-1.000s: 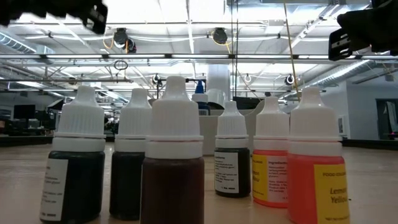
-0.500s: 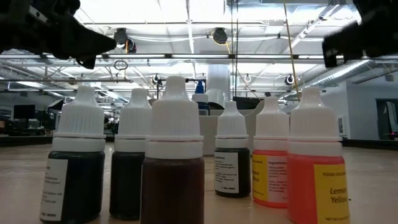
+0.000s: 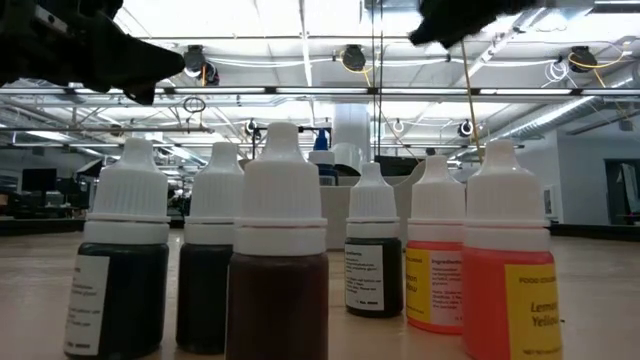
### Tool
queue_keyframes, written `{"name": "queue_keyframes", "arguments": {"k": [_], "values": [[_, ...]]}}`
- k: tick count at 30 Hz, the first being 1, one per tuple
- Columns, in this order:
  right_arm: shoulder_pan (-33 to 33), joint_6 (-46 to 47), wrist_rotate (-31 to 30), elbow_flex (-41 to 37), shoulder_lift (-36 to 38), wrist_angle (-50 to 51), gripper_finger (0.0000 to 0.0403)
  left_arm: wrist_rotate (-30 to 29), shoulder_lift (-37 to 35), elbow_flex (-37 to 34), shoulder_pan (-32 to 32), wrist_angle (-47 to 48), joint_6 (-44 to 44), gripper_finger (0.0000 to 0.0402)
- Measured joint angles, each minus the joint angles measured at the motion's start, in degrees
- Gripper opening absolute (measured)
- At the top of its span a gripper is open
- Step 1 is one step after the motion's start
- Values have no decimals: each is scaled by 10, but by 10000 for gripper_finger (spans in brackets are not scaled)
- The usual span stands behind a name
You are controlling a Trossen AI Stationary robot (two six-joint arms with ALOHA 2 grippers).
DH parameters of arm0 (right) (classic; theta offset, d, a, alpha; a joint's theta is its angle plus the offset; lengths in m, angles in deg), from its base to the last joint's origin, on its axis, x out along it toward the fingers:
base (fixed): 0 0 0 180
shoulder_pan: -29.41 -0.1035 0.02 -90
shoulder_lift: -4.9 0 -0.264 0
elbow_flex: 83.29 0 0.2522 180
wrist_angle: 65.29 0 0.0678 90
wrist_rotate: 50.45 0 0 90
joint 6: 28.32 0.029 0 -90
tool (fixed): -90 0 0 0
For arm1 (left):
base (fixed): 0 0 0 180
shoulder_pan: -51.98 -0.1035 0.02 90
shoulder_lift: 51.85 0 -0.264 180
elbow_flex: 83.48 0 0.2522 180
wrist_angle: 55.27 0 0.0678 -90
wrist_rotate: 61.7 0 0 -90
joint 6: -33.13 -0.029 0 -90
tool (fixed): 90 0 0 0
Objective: Pick & Place food coloring
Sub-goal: Put the small green food coloring bottle into the gray bin
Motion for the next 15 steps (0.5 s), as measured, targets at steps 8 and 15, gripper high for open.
{"name": "queue_keyframes", "arguments": {"k": [8, 15], "values": [[-9, 10, 48, 311, -233, 230, 0, 0, 0, 0, 0, 11, 15, 44], [-9, 4, 164, 380, -326, 212, 11, 1, 0, 0, 0, 12, 27, 27]]}}
